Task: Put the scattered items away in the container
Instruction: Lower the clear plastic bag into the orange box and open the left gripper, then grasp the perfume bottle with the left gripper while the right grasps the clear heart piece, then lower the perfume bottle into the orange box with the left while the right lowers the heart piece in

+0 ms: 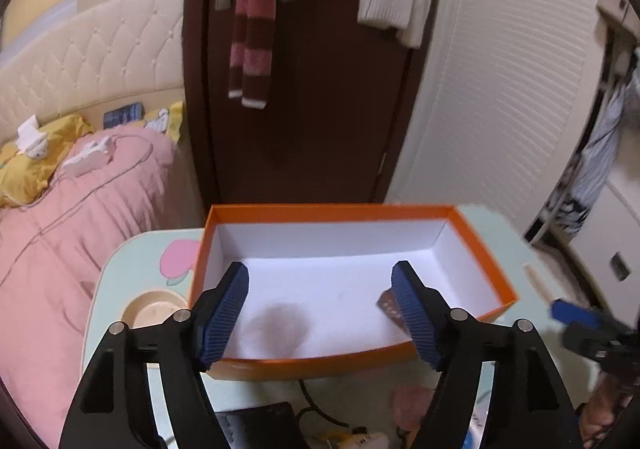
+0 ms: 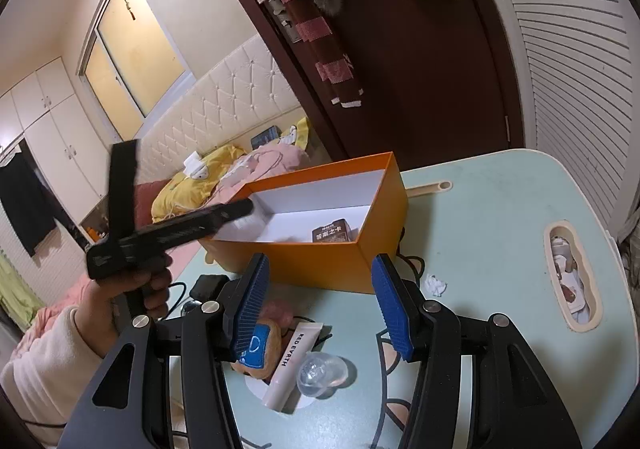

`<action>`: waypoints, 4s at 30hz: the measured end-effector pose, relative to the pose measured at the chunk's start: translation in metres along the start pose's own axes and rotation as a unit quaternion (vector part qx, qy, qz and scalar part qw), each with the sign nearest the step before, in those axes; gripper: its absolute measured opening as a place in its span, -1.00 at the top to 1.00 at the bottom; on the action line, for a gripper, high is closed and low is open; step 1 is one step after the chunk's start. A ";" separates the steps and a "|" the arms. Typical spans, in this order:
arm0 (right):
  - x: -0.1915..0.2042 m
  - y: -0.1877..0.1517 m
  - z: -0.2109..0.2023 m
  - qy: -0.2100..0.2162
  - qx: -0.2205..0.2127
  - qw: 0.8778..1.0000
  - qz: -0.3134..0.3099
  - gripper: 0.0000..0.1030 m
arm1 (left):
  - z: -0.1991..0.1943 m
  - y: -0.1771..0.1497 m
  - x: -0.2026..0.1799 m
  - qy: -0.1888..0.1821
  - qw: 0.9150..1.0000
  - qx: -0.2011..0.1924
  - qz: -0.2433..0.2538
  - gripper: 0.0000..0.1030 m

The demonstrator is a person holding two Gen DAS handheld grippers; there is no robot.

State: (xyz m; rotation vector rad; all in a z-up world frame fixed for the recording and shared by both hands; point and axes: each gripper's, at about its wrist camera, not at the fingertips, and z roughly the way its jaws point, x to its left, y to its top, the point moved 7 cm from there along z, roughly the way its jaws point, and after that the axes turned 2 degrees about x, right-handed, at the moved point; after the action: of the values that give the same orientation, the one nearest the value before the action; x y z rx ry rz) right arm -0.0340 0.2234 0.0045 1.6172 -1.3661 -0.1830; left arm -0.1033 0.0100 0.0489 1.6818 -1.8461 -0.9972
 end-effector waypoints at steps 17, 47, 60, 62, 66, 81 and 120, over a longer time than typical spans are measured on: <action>0.008 -0.044 0.015 -0.065 0.088 0.989 -0.099 -0.06 | -0.075 -0.115 -0.007 -0.012 0.999 0.009 0.029 -0.12; 0.021 -0.077 0.034 -0.100 0.137 0.966 -0.196 0.24 | -0.034 -0.143 -0.012 0.002 0.997 0.059 0.058 0.69; 0.030 -0.060 0.021 -0.081 0.098 0.975 -0.180 0.23 | -0.060 -0.128 -0.020 -0.015 0.998 0.025 0.056 0.69; 0.031 -0.059 0.022 -0.081 0.097 0.976 -0.178 0.23 | -0.061 -0.127 -0.021 -0.015 0.998 0.022 0.056 0.69; 0.031 -0.056 0.021 -0.079 0.094 0.977 -0.176 0.24 | -0.065 -0.120 -0.020 -0.013 0.998 0.015 0.056 0.69; 0.050 -0.004 0.020 -0.068 0.049 0.980 -0.179 0.23 | -0.064 -0.050 -0.011 0.002 0.998 -0.029 0.057 0.69; 0.021 0.022 0.092 -0.143 0.037 0.975 -0.166 -0.35 | 0.012 -0.043 -0.004 0.029 0.999 -0.006 0.021 -0.24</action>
State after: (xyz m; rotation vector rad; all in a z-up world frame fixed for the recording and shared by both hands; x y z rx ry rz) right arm -0.1011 0.1564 -0.0170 1.9324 -1.3154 -0.5899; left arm -0.0837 0.0164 0.0094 1.6397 -1.8274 -0.9307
